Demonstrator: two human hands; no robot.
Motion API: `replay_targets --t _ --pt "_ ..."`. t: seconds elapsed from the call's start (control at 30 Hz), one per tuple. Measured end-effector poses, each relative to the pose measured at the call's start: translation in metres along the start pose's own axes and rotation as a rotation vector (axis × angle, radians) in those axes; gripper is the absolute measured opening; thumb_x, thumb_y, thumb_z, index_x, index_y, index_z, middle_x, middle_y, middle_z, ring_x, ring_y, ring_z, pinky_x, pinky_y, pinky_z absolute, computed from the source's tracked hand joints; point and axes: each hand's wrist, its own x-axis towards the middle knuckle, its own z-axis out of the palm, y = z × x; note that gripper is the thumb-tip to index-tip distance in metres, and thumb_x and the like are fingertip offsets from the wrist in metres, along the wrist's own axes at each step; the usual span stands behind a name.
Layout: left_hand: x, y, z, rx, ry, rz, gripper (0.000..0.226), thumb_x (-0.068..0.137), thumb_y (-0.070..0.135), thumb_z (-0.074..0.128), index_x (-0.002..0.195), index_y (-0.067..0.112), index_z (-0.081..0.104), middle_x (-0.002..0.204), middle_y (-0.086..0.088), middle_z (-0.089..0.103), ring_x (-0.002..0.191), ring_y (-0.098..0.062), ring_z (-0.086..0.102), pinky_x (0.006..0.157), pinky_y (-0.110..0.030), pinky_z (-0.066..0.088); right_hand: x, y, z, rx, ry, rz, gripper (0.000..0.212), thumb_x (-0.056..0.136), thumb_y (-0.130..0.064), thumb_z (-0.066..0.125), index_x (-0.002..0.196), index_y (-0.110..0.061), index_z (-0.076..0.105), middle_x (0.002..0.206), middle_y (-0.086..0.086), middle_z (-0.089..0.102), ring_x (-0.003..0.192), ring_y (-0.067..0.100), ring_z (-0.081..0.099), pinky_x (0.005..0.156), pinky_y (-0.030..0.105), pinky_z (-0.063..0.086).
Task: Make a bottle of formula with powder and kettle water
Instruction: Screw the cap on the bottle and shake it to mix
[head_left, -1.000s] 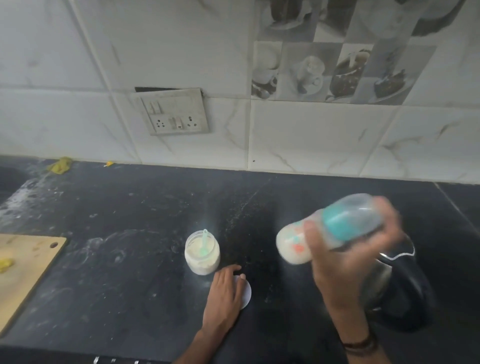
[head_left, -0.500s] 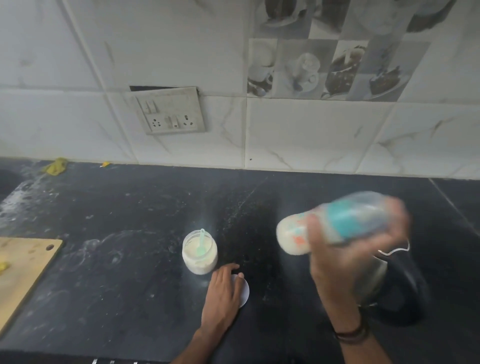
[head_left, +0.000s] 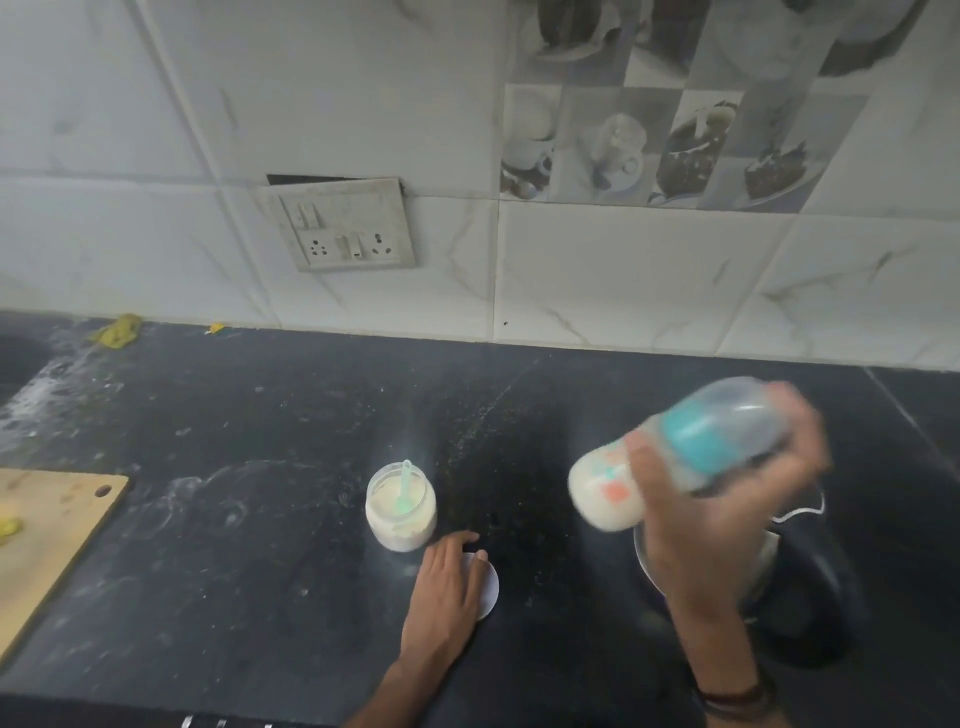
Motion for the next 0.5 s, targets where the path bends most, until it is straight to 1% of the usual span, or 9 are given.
replay_targets --t 0.07,0.13,0.17,0.23,0.27,0.33,0.4,0.47,0.5 --pt "0.001 0.0 0.0 -0.004 0.006 -0.008 0.018 0.105 0.029 0.05 0.123 0.029 0.054 0.123 0.02 0.054 0.12 0.005 0.041 0.101 -0.006 0.026 0.007 -0.016 0.0 -0.023 0.117 -0.104 0.082 0.079 -0.01 0.072 0.135 0.01 0.014 0.13 0.006 0.029 0.117 -0.01 0.049 0.092 0.012 0.047" --pt "0.001 -0.002 0.001 -0.003 0.011 -0.001 0.018 0.105 0.03 0.049 0.122 0.029 0.054 0.122 0.02 0.054 0.119 0.004 0.042 0.101 -0.01 0.028 0.005 -0.009 0.001 -0.055 0.136 -0.092 0.09 0.078 -0.006 0.08 0.136 0.014 0.014 0.129 0.008 0.029 0.117 -0.007 0.049 0.093 0.016 0.049" --pt "0.0 -0.002 0.001 -0.001 0.004 0.001 0.018 0.105 0.03 0.049 0.122 0.029 0.054 0.122 0.02 0.054 0.118 0.005 0.041 0.101 -0.012 0.03 0.005 0.0 0.003 -0.046 0.052 -0.042 0.093 0.076 -0.003 0.084 0.14 0.01 0.019 0.13 0.004 0.034 0.117 -0.005 0.051 0.094 0.019 0.051" --pt "0.0 -0.001 0.0 -0.007 0.0 0.003 0.018 0.105 0.031 0.049 0.123 0.028 0.054 0.122 0.02 0.054 0.118 0.006 0.04 0.101 -0.013 0.031 0.005 0.007 0.005 0.015 -0.123 0.114 0.089 0.073 -0.002 0.088 0.142 -0.014 0.033 0.132 -0.006 0.045 0.116 0.006 0.058 0.093 0.032 0.055" --pt "0.0 -0.002 0.0 -0.014 -0.004 -0.001 0.018 0.105 0.031 0.049 0.123 0.03 0.053 0.122 0.02 0.054 0.119 0.006 0.04 0.1 -0.01 0.029 0.007 0.005 0.003 0.038 -0.111 0.114 0.087 0.074 -0.002 0.087 0.139 -0.021 0.035 0.133 -0.009 0.046 0.116 0.008 0.058 0.092 0.034 0.055" --pt "0.0 -0.001 0.0 -0.018 -0.006 -0.014 0.018 0.105 0.031 0.049 0.123 0.031 0.052 0.123 0.021 0.053 0.121 0.007 0.04 0.099 -0.005 0.026 0.015 -0.006 -0.004 0.031 0.027 -0.024 0.079 0.079 0.001 0.079 0.136 -0.006 0.024 0.134 -0.008 0.043 0.116 -0.002 0.054 0.094 0.022 0.05" --pt "0.001 0.0 0.001 -0.009 -0.004 -0.024 0.019 0.105 0.032 0.049 0.123 0.03 0.053 0.122 0.022 0.053 0.119 0.005 0.041 0.099 -0.007 0.026 0.021 -0.015 -0.006 0.011 0.148 -0.147 0.071 0.088 0.012 0.068 0.129 0.009 0.011 0.138 -0.007 0.042 0.119 -0.009 0.053 0.097 0.015 0.048" --pt "0.001 -0.001 0.001 -0.008 0.004 -0.02 0.019 0.105 0.032 0.049 0.123 0.03 0.054 0.121 0.022 0.053 0.118 0.004 0.043 0.099 -0.01 0.028 0.013 -0.003 -0.004 -0.051 0.213 -0.098 0.08 0.09 -0.003 0.074 0.137 0.01 0.01 0.138 0.002 0.037 0.125 -0.001 0.053 0.101 0.028 0.051" --pt "0.001 -0.001 0.001 -0.014 0.002 -0.018 0.019 0.105 0.032 0.049 0.123 0.03 0.053 0.121 0.022 0.053 0.118 0.004 0.042 0.099 -0.012 0.029 0.009 0.004 -0.001 -0.055 0.135 -0.024 0.086 0.087 -0.013 0.08 0.143 -0.001 0.016 0.139 0.0 0.038 0.125 0.009 0.054 0.1 0.041 0.053"
